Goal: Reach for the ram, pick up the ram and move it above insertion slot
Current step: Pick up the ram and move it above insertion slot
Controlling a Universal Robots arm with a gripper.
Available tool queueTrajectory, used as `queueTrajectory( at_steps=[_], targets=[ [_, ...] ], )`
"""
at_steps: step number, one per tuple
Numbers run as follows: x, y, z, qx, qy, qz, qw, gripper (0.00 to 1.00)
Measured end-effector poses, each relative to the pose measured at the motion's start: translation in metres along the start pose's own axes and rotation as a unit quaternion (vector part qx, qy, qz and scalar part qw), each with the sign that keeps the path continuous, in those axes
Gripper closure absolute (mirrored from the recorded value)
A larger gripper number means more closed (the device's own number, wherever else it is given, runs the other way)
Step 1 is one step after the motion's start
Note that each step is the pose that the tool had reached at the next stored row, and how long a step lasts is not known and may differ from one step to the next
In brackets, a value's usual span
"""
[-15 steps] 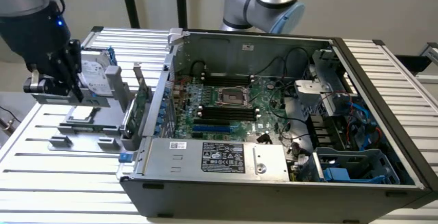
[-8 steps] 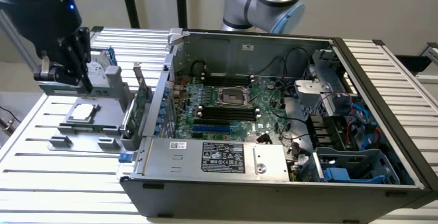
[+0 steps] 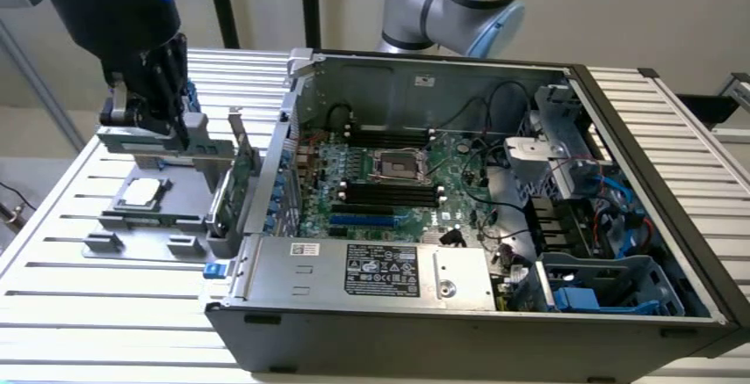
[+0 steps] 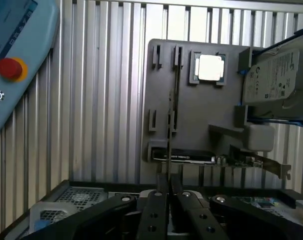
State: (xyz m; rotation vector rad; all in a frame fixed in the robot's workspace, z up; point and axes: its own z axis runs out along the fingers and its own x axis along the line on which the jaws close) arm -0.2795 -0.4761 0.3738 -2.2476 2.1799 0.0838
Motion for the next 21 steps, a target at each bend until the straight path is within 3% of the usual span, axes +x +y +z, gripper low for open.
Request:
queueTrajectory(
  at_steps=[6, 21],
  targets=[
    [0.0, -0.0268, -0.01, -0.0008, -0.0047, 0.0, 1.0, 0.87],
    [0.002, -0.0949, -0.0175, -0.0017, -0.0088, 0.0, 1.0, 0.87]
  ],
)
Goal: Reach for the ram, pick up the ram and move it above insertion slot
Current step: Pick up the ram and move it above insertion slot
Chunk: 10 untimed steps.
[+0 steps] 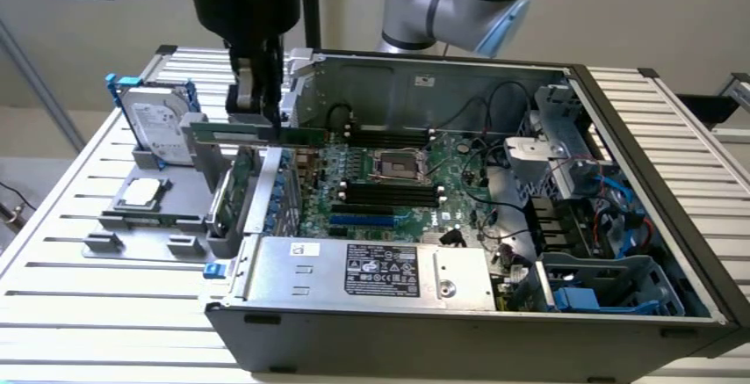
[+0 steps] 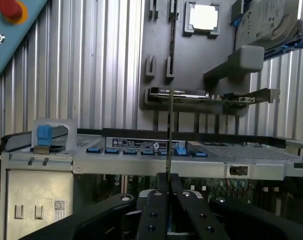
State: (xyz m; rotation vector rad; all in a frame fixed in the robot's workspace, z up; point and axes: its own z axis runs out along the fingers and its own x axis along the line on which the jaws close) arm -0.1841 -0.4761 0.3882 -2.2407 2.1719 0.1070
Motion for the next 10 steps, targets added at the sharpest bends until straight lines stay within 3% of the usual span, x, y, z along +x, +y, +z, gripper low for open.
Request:
queueTrajectory(
  at_steps=[10],
  targets=[
    [0.001, -0.0453, -0.0016, 0.0, -0.0015, 0.0, 1.0, 0.87]
  ],
)
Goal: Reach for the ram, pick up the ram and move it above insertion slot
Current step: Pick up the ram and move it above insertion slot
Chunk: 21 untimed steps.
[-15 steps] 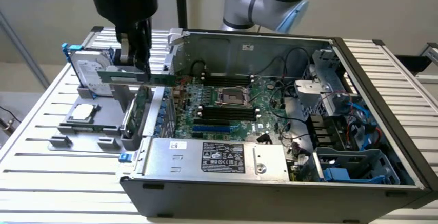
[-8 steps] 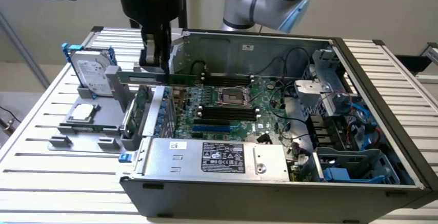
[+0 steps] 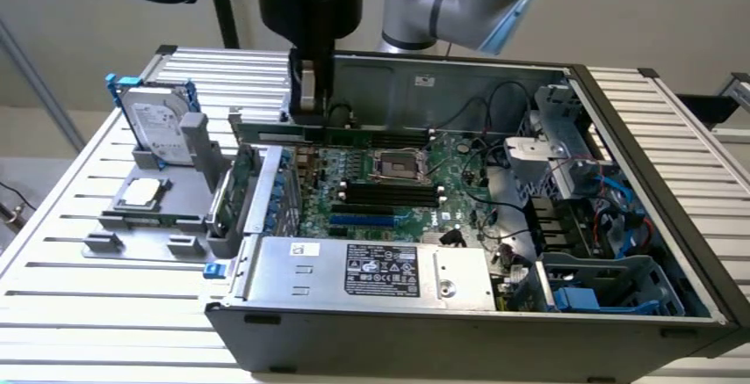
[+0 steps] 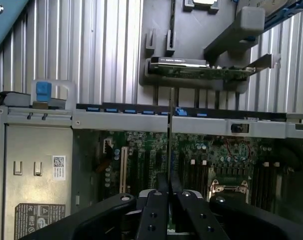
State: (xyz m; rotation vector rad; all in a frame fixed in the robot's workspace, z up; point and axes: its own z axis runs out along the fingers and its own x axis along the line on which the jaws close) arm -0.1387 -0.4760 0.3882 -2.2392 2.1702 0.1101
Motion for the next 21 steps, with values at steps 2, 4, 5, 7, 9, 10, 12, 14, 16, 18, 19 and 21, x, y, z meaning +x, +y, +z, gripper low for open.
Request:
queueTrajectory(
  at_steps=[2, 4, 5, 7, 9, 10, 12, 14, 16, 18, 19, 21],
  targets=[
    [0.0, -0.0094, -0.0003, 0.0, -0.0004, 0.0, 1.0, 0.87],
    [0.0, -0.0183, -0.0007, 0.0, -0.0009, 0.0, 1.0, 0.87],
    [0.001, -0.0229, -0.0008, 0.0, -0.0011, 0.0, 1.0, 0.87],
    [0.0, -0.0319, -0.001, 0.0001, -0.0013, 0.0, 1.0, 0.87],
    [-0.001, -0.0405, -0.0011, 0.0001, -0.0013, 0.0, 1.0, 0.87],
    [-0.002, -0.0437, -0.001, 0.0, -0.0013, 0.0, 1.0, 0.87],
    [-0.007, -0.0492, -0.0004, 0.0001, -0.0013, 0.0, 1.0, 0.87],
    [-0.014, -0.0526, 0.0004, 0.0007, -0.0012, 0.0, 1.0, 0.87],
    [-0.021, -0.0556, 0.0013, 0.0016, -0.0012, 0.0, 1.0, 0.87],
    [-0.028, -0.0588, 0.0021, 0.0023, -0.0012, 0.0, 1.0, 0.87],
    [-0.032, -0.0604, 0.0025, 0.0026, -0.0012, 0.0, 1.0, 0.87],
    [-0.038, -0.0639, 0.0033, 0.0033, -0.0011, 0.0, 1.0, 0.87]
  ],
)
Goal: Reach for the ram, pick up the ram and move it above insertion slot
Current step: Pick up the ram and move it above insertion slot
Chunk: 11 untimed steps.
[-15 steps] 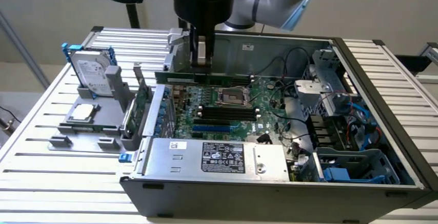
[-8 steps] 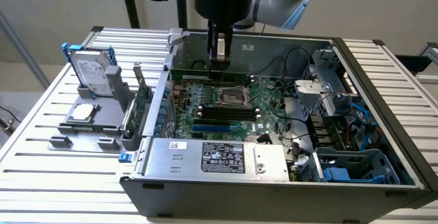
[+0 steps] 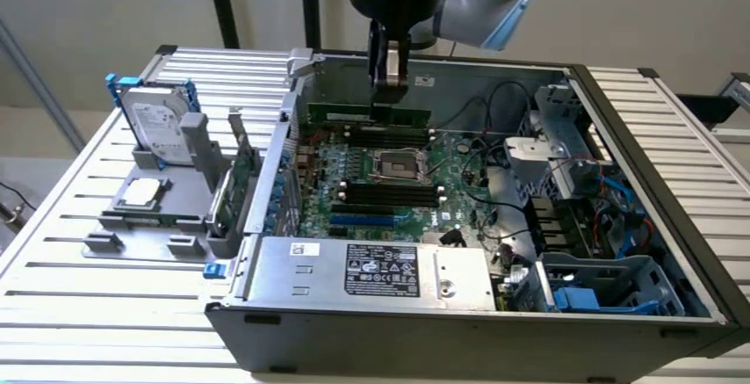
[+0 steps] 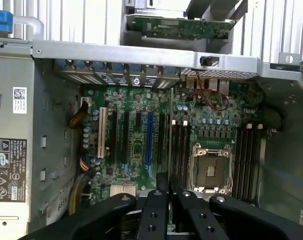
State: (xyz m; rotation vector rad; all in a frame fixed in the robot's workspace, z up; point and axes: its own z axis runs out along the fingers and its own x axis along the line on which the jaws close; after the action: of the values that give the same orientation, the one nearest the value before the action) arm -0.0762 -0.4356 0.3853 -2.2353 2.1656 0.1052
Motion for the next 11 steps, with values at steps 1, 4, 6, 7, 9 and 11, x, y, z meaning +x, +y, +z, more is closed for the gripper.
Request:
queueTrajectory(
  at_steps=[1, 4, 6, 7, 9, 11],
  targets=[
    [-0.003, -0.0017, 0.0003, 0.0003, 0.0001, 0.0, 1.0, 0.87],
    [-0.009, -0.0075, 0.0011, 0.0018, 0.0002, 0.0, 1.0, 0.87],
    [-0.011, -0.0117, 0.0016, 0.0031, 0.0002, 0.0, 1.0, 0.87],
    [-0.012, -0.0136, 0.0018, 0.0037, 0.0002, 0.0, 1.0, 0.87],
    [-0.015, -0.0175, 0.0023, 0.0049, 0.0003, 0.0, 1.0, 0.87],
    [-0.017, -0.0206, 0.0029, 0.0065, 0.0003, 0.0, 1.0, 0.87]
  ],
)
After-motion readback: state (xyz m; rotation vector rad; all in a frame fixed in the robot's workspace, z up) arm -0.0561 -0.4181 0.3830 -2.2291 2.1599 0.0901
